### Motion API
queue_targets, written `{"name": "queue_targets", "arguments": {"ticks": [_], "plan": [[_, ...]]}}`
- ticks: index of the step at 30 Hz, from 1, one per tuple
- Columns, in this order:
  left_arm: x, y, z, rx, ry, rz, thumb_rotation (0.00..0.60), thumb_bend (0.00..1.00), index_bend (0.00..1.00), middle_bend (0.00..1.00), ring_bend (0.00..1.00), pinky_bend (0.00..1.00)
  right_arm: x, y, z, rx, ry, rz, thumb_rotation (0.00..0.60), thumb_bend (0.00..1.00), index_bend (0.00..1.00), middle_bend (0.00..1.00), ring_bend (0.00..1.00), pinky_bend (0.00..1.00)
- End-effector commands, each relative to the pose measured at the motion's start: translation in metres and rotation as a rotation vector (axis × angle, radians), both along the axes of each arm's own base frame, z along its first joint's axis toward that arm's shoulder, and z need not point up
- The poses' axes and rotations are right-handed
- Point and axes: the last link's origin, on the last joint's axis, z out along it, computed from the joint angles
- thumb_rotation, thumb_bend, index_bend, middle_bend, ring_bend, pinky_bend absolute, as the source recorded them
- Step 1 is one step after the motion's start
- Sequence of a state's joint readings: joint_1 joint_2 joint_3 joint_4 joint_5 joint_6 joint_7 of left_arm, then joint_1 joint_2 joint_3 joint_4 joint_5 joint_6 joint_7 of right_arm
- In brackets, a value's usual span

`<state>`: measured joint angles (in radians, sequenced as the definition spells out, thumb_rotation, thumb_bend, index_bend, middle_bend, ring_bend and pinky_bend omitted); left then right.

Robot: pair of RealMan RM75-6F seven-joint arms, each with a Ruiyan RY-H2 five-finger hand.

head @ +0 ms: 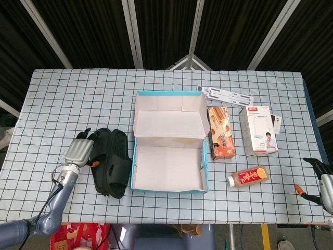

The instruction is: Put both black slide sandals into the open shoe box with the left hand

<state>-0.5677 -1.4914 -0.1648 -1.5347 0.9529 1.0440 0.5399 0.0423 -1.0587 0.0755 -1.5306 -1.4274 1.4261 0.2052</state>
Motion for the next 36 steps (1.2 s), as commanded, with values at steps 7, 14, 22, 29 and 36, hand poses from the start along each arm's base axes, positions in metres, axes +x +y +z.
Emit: {"name": "queue_targets", "arguments": {"ticks": [7,14,22,29,36], "plan": [[-0.007,0.009,-0.012,0.005,-0.011,0.024,0.575,0.21,0.03,0.19,0.02,0.11,-0.001,-0.002,-0.003,0.011,0.009,-0.008,0.600,0.23,0.24,0.25,0.26,0.21],[-0.009,0.012,-0.017,0.014,-0.023,0.015,0.574,0.22,0.04,0.21,0.02,0.11,-0.001,-0.003,-0.004,0.017,0.013,-0.015,0.600,0.23,0.24,0.25,0.26,0.21],[-0.012,0.012,-0.021,0.015,-0.006,0.022,0.599,0.29,0.23,0.33,0.03,0.11,0.000,-0.003,-0.004,0.019,0.011,-0.013,0.600,0.23,0.24,0.25,0.26,0.21],[-0.010,0.014,-0.014,0.072,0.029,-0.002,0.600,0.41,0.29,0.39,0.05,0.11,-0.001,-0.002,-0.004,0.019,0.005,-0.014,0.600,0.23,0.24,0.25,0.26,0.21],[-0.008,0.011,0.013,0.139,0.155,-0.062,0.600,0.45,0.28,0.38,0.05,0.11,0.000,-0.002,-0.004,0.024,0.002,-0.014,0.600,0.23,0.24,0.25,0.26,0.21]]}}
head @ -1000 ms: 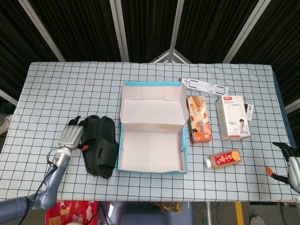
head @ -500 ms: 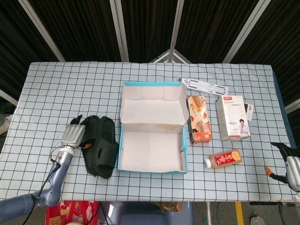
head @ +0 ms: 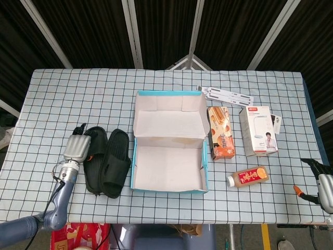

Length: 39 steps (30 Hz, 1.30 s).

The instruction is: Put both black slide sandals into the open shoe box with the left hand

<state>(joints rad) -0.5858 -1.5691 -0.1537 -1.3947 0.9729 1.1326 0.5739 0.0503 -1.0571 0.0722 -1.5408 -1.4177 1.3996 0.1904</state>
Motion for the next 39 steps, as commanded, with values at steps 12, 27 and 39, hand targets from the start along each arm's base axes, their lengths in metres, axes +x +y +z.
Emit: {"name": "queue_targets", "arguments": {"ticks": [12,27,39], "plan": [[0.049,-0.037,0.123,0.153,0.600,-0.372,0.600,0.45,0.29,0.39,0.05,0.11,0.002,-0.001,-0.003,0.010,-0.008,0.003,0.600,0.23,0.24,0.25,0.26,0.21],[0.185,-0.022,0.105,0.199,1.034,-1.180,0.600,0.47,0.38,0.49,0.09,0.16,-0.002,-0.001,0.000,0.008,-0.024,-0.008,0.600,0.23,0.24,0.25,0.26,0.21],[0.244,-0.024,0.043,0.140,1.013,-1.508,0.600,0.48,0.42,0.54,0.13,0.19,-0.006,-0.002,0.001,0.005,-0.032,-0.026,0.600,0.23,0.24,0.25,0.26,0.21]]}}
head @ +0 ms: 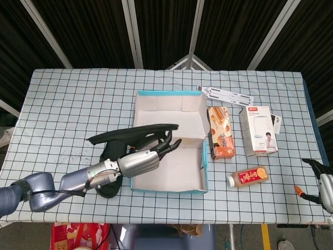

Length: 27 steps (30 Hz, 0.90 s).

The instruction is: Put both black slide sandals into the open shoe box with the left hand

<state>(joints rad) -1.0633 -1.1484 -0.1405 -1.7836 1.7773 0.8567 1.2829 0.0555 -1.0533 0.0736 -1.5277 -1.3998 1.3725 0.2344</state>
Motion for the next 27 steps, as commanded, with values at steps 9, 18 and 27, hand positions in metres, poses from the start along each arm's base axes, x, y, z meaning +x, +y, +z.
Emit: {"name": "queue_targets", "arguments": {"ticks": [9,18,27], "plan": [[0.027,-0.004,-0.036,-0.225,-0.131,0.020,0.600,0.48,0.39,0.53,0.13,0.19,-0.002,0.000,0.003,-0.007,-0.007,-0.010,0.600,0.23,0.26,0.25,0.26,0.21],[0.027,0.009,-0.065,-0.302,-0.204,0.108,0.600,0.48,0.39,0.52,0.13,0.21,-0.001,0.001,0.001,-0.001,-0.003,-0.012,0.600,0.23,0.26,0.25,0.26,0.21],[0.031,0.021,-0.081,-0.290,-0.165,0.079,0.600,0.48,0.39,0.52,0.13,0.21,-0.004,0.000,0.002,-0.005,-0.005,-0.025,0.600,0.23,0.26,0.25,0.26,0.21]]}}
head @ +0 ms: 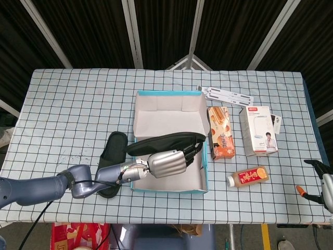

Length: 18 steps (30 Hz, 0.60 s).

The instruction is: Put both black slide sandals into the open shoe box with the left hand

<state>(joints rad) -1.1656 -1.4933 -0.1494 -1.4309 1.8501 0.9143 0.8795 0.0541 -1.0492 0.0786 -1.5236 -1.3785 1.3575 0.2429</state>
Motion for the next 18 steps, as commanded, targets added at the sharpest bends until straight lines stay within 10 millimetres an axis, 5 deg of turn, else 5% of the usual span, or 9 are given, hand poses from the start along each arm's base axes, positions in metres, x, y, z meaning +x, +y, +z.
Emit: {"name": "queue_targets", "arguments": {"ticks": [1,18], "plan": [[0.002,0.003,-0.005,0.001,0.017,-0.008,0.600,0.48,0.39,0.52,0.13,0.22,0.000,0.000,0.000,0.000,0.000,0.001,0.600,0.23,0.26,0.25,0.26,0.21],[-0.001,0.021,-0.036,-0.015,0.133,-0.047,0.600,0.48,0.39,0.52,0.13,0.22,-0.002,-0.001,-0.001,-0.001,0.016,-0.018,0.600,0.23,0.26,0.25,0.26,0.21]]}}
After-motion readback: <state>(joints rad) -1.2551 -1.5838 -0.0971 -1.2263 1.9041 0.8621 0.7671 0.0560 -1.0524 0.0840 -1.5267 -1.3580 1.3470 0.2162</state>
